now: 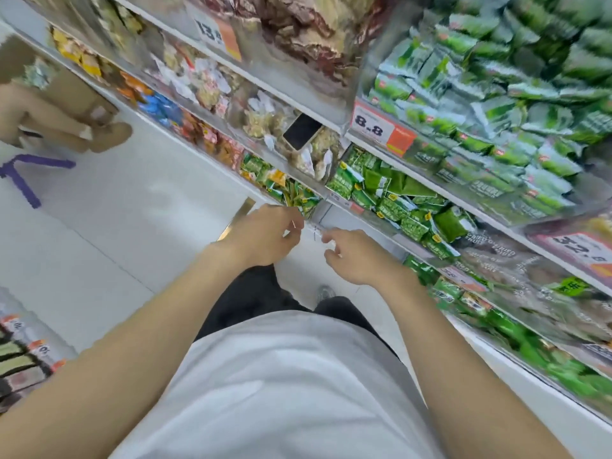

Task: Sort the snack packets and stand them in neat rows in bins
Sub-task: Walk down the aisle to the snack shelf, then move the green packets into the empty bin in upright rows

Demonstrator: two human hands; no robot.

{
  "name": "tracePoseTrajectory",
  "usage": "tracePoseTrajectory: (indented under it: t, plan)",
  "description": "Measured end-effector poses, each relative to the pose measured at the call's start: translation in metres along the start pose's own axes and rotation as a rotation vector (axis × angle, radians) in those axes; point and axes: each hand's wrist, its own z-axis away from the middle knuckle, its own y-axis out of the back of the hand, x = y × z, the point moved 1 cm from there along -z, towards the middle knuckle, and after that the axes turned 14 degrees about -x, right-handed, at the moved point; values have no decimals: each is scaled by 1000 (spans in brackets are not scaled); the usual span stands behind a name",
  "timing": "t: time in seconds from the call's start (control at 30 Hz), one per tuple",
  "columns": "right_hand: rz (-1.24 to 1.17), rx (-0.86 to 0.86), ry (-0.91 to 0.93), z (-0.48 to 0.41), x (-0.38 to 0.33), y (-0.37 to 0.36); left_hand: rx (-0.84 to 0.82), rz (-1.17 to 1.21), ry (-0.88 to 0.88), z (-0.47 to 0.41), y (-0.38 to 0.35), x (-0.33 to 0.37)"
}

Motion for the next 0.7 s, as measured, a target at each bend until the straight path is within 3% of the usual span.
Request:
tracePoseTrajectory:
  t: [0.2,0.4,0.7]
  plan:
    - [-47,90,-167,-72,-13,0,-205,-191,-79,-86,47,-69]
    - [-161,184,-264,-164,-52,-9,-277,-262,-113,-148,72,-133]
    - [-45,405,-296,-298,-19,-56,-46,-177,-223,-236,8,-221]
